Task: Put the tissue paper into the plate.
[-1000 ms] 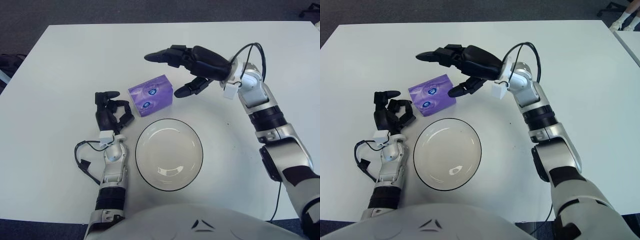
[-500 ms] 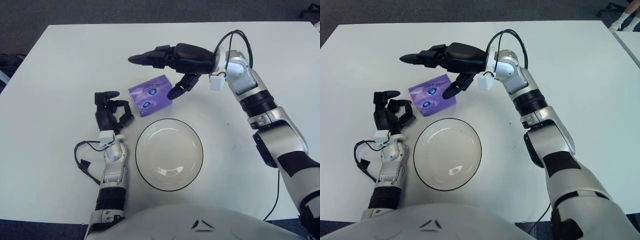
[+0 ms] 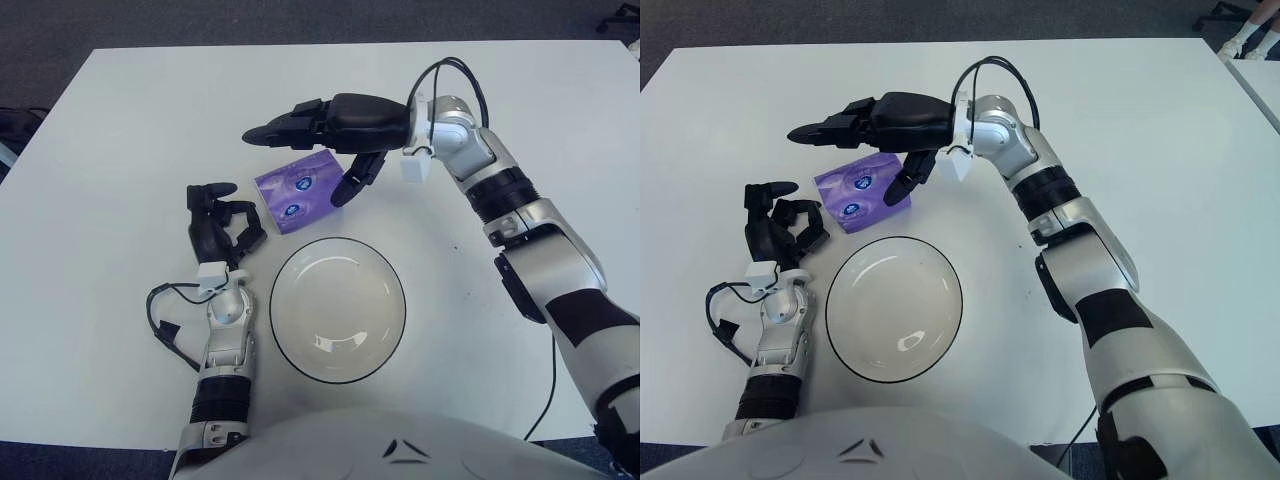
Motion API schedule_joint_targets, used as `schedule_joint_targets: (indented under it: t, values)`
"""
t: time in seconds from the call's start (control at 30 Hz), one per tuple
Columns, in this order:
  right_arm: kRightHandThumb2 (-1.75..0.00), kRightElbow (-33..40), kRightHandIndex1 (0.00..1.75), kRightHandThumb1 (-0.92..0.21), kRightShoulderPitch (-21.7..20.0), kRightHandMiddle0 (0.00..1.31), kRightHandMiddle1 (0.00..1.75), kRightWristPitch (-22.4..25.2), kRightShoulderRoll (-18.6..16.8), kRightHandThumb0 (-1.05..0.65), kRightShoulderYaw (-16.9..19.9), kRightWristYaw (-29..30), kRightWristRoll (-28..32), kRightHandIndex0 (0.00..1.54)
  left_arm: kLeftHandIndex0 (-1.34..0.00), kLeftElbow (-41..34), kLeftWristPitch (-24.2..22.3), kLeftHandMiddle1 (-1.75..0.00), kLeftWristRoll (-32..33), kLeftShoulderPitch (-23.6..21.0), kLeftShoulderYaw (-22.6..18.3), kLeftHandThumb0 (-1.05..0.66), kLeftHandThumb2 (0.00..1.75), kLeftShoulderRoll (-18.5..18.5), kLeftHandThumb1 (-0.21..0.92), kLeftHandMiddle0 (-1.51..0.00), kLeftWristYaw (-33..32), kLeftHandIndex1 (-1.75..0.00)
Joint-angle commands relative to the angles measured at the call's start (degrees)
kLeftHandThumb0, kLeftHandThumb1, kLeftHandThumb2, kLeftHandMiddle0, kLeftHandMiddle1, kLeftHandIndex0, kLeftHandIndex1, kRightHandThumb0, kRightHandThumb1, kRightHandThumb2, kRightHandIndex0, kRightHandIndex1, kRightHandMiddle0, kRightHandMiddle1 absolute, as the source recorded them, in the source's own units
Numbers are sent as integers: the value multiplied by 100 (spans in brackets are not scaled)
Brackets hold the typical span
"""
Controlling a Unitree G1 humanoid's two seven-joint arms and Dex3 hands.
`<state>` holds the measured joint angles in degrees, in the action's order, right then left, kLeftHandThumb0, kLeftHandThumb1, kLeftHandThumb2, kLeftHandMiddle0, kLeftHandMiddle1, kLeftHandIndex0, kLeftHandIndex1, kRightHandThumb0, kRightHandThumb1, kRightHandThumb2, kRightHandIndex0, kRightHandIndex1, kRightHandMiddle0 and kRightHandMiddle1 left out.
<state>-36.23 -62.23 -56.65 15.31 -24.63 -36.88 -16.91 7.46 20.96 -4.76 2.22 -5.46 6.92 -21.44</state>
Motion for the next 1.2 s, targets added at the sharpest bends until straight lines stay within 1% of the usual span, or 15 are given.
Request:
schedule_joint_targets:
  t: [0.0,0.2,0.47,0.57,0.8,0.97,1.07,1.17]
  values:
    - [-53,-144,0,-58,-193,0,0,67,-45,-98,-116,-126,-92,0,-33,519,-203,-138,-80,601,12,0,92,130,56,-57,-56,-175]
    - [-54,-436,0,-58,-360,0,0,126,-135,-100,-270,-144,-287,0,-31,498,-129,-139,-57,626,13,0,91,149,56,-57,-54,-175]
    - [-54,-892,0,-56,-521,0,0,101,-259,-102,-409,64,-670,0,-33,456,-50,-144,-53,669,31,-1,102,107,49,-61,7,-175]
    - [-54,-1132,0,-56,-604,0,0,106,-336,-103,-474,234,-898,0,-34,466,-31,-145,-45,676,32,-1,105,89,47,-61,26,-175]
    - [-55,-1436,0,-56,-751,0,0,106,-425,-104,-546,629,-1300,0,-36,465,-6,-148,21,690,24,-1,111,84,43,-63,82,-175]
    - [-56,-1718,0,-56,-855,0,0,162,-524,-104,-652,940,-1576,0,-36,469,33,-149,87,704,7,-1,112,103,42,-64,108,-175]
    - [-56,-1900,0,-56,-828,0,0,158,-540,-104,-739,1254,-1781,0,-35,480,80,-150,120,711,-2,-1,111,122,43,-63,99,-175]
    - [-56,-2037,0,-55,-802,0,0,139,-530,-104,-797,1446,-1889,0,-34,482,103,-149,127,717,0,-1,111,123,44,-63,86,-175]
